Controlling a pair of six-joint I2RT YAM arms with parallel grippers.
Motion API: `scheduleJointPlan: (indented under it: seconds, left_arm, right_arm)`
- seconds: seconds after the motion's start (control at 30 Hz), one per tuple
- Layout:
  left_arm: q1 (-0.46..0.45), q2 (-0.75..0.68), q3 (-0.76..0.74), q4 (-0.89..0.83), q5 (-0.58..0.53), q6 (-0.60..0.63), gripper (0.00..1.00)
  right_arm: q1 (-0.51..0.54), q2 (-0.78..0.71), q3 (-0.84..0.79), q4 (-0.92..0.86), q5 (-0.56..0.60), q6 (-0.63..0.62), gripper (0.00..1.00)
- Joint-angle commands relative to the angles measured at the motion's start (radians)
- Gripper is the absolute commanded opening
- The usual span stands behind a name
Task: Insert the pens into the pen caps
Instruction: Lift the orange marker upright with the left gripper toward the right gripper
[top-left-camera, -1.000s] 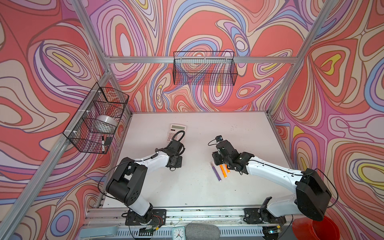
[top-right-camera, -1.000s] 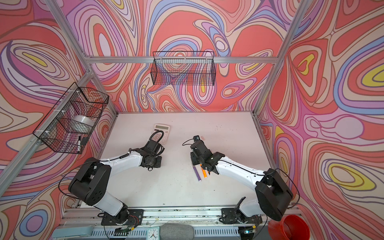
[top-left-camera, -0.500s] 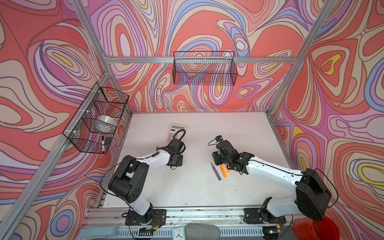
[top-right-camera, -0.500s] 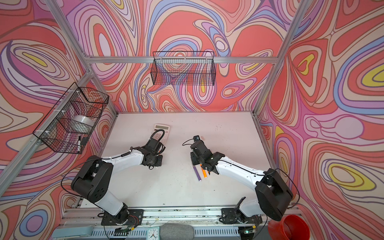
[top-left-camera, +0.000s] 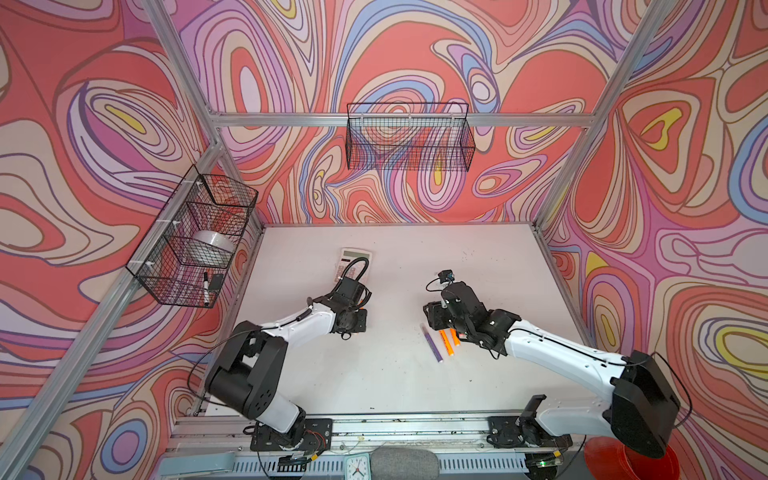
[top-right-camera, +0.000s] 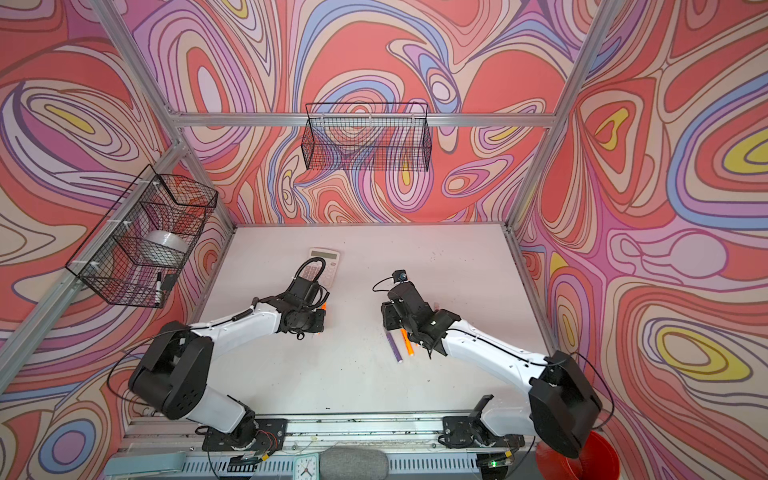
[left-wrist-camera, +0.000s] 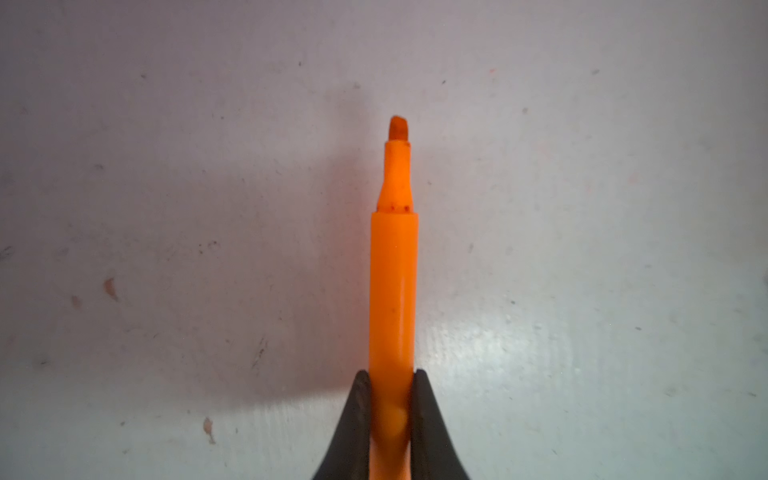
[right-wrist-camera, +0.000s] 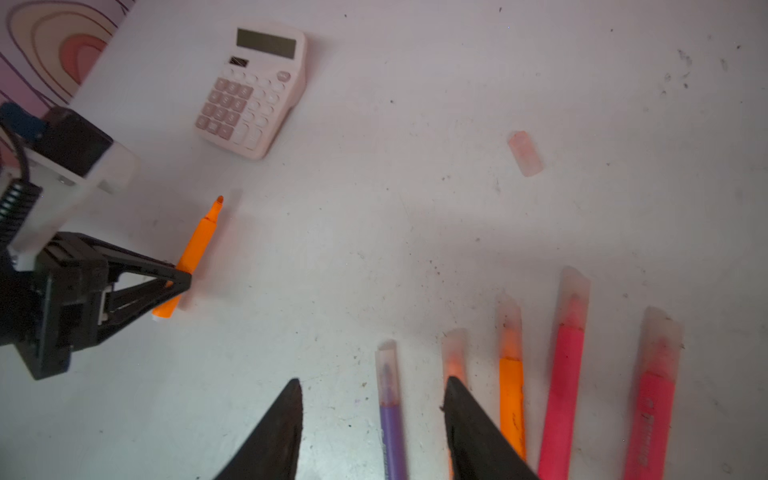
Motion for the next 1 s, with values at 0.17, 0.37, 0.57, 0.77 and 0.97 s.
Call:
scheduleJointPlan:
  seconds: [0.17,0.37,0.57,0.77,0.97]
  left_arm:
    - [-0.001,-0.3,-0.074,0.455,0.178,-0.094,0.0]
    - [-0.014,-0.314,-0.36,0.932,0.288,0.063,0.0]
    - [-0.032,-0.292,-0.35,0.991,0.422,0.064,0.0]
    - [-0.055,-0.275,-0.35,1.029,0.477,0.068,0.0]
    - [-0.073,-0.278,-0.344,1.021,0.504,0.081,0.0]
  right_arm:
    - [-0.007,-0.092,-0.057,0.423,-0.043,0.145,0.58]
    - [-0.007,-0.095,-0.212,0.669,-0.183,0.078,0.58]
    - [-0.005,-0.067,-0.252,0.834,-0.361,0.065,0.57]
    - [-0.004,-0.002,-0.23,0.841,-0.404,0.086,0.56]
    - [-0.002,0.031,-0.2,0.828,-0.438,0.088,0.49]
